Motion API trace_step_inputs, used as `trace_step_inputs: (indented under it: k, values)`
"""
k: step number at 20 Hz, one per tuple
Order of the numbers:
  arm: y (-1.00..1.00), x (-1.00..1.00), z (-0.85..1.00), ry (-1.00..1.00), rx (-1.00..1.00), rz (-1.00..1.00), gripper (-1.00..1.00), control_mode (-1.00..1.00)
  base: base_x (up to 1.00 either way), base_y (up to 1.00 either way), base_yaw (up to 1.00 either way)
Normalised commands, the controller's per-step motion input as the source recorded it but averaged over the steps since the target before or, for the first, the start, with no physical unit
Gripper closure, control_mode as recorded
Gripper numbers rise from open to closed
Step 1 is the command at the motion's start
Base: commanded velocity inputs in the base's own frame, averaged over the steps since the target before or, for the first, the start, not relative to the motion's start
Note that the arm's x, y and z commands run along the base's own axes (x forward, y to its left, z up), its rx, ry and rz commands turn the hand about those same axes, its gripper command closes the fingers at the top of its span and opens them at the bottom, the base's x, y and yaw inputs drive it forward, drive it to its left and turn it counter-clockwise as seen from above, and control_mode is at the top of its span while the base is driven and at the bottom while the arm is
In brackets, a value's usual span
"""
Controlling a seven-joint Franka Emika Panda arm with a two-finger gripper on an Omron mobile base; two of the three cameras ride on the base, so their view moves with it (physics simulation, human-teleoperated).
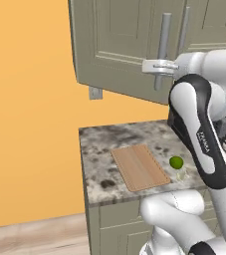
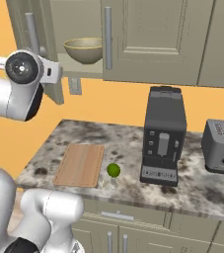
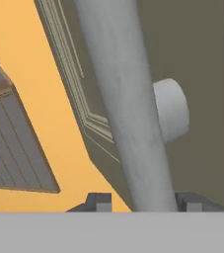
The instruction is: Open the cabinet. Place the bowl and condiment on the counter. Then place the lime and garlic on the cutting board.
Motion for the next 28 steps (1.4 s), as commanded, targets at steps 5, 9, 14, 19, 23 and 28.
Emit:
trace_step_inputs:
  k: [5, 9, 14, 19, 23, 28]
  values:
    - [0.99, -0.17, -0.16, 0.00, -0.11, -0.01, 1.00, -1.00, 0.00, 0.00, 0.00]
    - [0.99, -0.03, -0.20, 0.01, -0.11, -0.02, 1.00, -1.00, 0.00, 0.00, 0.00]
    - [1.00, 0.00, -0.23, 0.03, -0.11, -0.04, 1.00, -1.00, 0.00, 0.00, 0.00]
    - [0.81, 0.00, -0.22, 0.03, -0.08, -0.04, 1.00, -1.00, 0.00, 0.00, 0.00]
    - [0.25, -0.14, -0.16, 0.00, -0.02, -0.03, -1.00, -1.00, 0.00, 0.00, 0.00]
    - [-0.22, -0.90, -0.03, 0.00, 0.04, 0.00, -1.00, -1.00, 0.00, 0.00, 0.00]
